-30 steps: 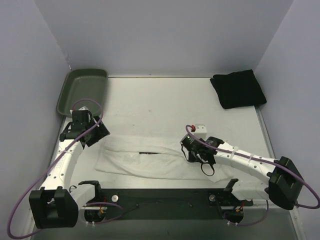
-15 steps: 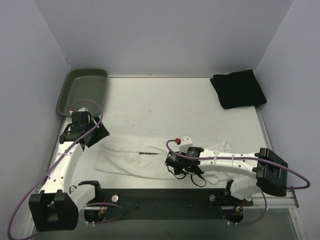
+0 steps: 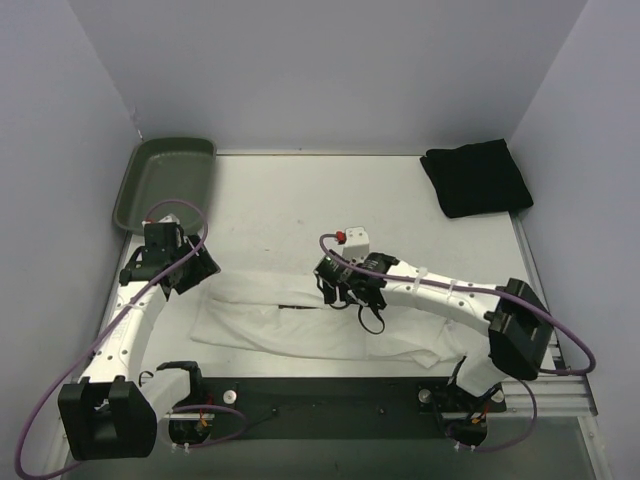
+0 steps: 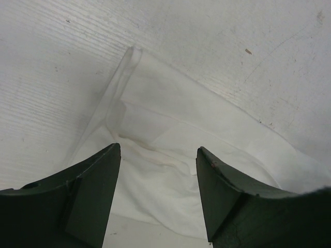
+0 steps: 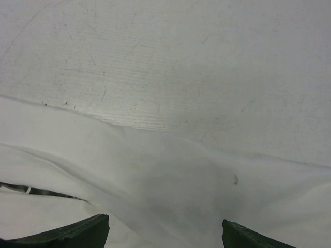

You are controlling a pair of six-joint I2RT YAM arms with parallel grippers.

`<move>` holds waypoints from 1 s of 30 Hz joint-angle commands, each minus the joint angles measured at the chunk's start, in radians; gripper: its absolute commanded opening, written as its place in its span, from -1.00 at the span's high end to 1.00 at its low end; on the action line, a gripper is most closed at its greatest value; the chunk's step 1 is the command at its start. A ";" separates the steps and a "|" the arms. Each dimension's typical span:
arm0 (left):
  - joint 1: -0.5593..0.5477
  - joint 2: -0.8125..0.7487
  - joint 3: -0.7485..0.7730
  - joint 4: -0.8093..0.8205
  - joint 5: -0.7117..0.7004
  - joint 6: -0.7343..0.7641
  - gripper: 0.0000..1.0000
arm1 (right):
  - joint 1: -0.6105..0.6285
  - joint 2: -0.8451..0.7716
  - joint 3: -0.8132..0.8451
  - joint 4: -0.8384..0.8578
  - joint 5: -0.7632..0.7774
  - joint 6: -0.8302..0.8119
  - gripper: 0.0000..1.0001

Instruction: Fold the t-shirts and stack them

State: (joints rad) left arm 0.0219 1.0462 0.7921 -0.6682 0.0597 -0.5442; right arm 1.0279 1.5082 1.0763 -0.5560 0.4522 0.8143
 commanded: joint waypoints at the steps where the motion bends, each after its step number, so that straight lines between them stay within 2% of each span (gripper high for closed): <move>1: 0.007 -0.005 0.004 0.041 0.008 0.026 -0.39 | -0.035 0.104 0.072 0.159 -0.141 -0.112 -0.79; 6: 0.007 -0.012 0.002 0.041 -0.007 0.027 -0.37 | -0.035 0.240 0.142 0.228 -0.291 -0.153 -0.75; 15: 0.009 -0.005 0.004 0.042 -0.011 0.026 -0.37 | -0.034 0.288 0.151 0.268 -0.340 -0.162 -0.73; 25: 0.007 -0.003 0.006 0.044 -0.014 0.026 -0.37 | -0.034 0.392 0.189 0.357 -0.510 -0.175 -0.72; 30: 0.009 -0.003 0.007 0.042 -0.020 0.026 -0.37 | -0.025 0.379 0.171 0.369 -0.543 -0.173 -0.71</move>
State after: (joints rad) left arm 0.0231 1.0485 0.7921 -0.6678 0.0532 -0.5362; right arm 0.9897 1.9034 1.2381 -0.1986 -0.0322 0.6487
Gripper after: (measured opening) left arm 0.688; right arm 0.859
